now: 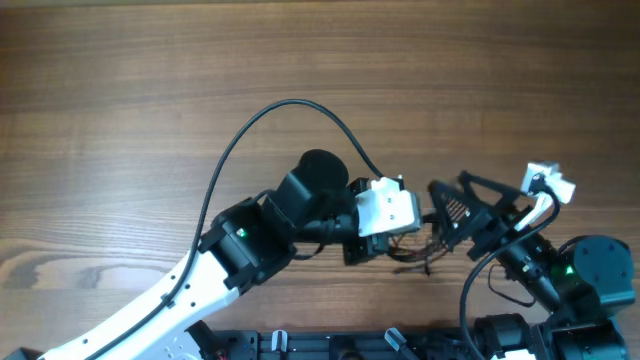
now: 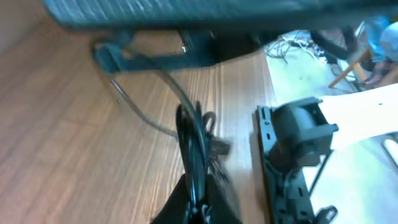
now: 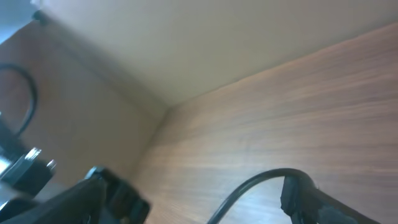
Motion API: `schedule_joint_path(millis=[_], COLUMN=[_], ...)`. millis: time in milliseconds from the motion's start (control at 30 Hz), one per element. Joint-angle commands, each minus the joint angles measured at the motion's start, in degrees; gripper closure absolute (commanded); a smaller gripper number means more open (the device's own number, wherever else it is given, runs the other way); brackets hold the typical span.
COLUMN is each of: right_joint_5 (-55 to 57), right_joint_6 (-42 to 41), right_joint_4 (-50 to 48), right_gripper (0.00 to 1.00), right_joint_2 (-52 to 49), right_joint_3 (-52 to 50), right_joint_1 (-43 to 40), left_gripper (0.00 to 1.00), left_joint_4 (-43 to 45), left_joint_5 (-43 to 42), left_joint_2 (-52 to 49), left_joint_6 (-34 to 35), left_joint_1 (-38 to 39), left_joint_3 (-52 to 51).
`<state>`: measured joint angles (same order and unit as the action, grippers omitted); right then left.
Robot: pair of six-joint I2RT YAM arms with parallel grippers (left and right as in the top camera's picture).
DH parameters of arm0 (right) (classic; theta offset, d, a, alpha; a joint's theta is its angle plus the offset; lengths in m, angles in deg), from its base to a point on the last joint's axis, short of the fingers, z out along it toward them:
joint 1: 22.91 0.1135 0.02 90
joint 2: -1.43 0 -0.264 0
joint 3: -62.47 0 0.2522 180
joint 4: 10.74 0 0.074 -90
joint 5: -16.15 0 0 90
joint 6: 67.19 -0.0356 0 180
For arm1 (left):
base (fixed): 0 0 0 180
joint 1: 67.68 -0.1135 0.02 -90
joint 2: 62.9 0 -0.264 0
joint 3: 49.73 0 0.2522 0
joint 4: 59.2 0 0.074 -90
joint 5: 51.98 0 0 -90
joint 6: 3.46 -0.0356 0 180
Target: Untangle cables
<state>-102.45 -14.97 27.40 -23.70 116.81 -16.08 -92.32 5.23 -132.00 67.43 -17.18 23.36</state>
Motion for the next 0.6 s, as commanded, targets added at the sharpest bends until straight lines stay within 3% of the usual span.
schedule_joint_path(millis=[0,333,400,500,567], right_joint_5=[9.55,9.05,8.11,1.29,2.23], right_joint_6=[1.99,3.3,4.37,16.02,16.33], right_joint_4=[0.76,6.71,8.09,6.75,5.49], right_gripper=[0.06,0.04,0.04,0.04,0.04], right_joint_2=[0.22,0.22,0.22,0.22,0.22], right_joint_3=[0.24,0.24,0.24,0.24,0.24], right_joint_1=[-0.04,-0.04,-0.04,-0.04,-0.04], left_gripper=[0.96,0.96,0.96,0.97,0.96], left_joint_4=[-2.8,-5.38,-5.18,-5.6,-7.37], left_joint_5=[-2.49,17.31,17.44,17.2,15.47], left_joint_2=[3.85,6.16,6.16,6.16,6.16], left_joint_6=[-0.13,0.35,0.33,-0.68,-6.12], left_joint_1=[-0.17,-2.91,-2.89,-2.73,-2.73], left_joint_3=[0.74,0.74,0.74,0.74,0.74])
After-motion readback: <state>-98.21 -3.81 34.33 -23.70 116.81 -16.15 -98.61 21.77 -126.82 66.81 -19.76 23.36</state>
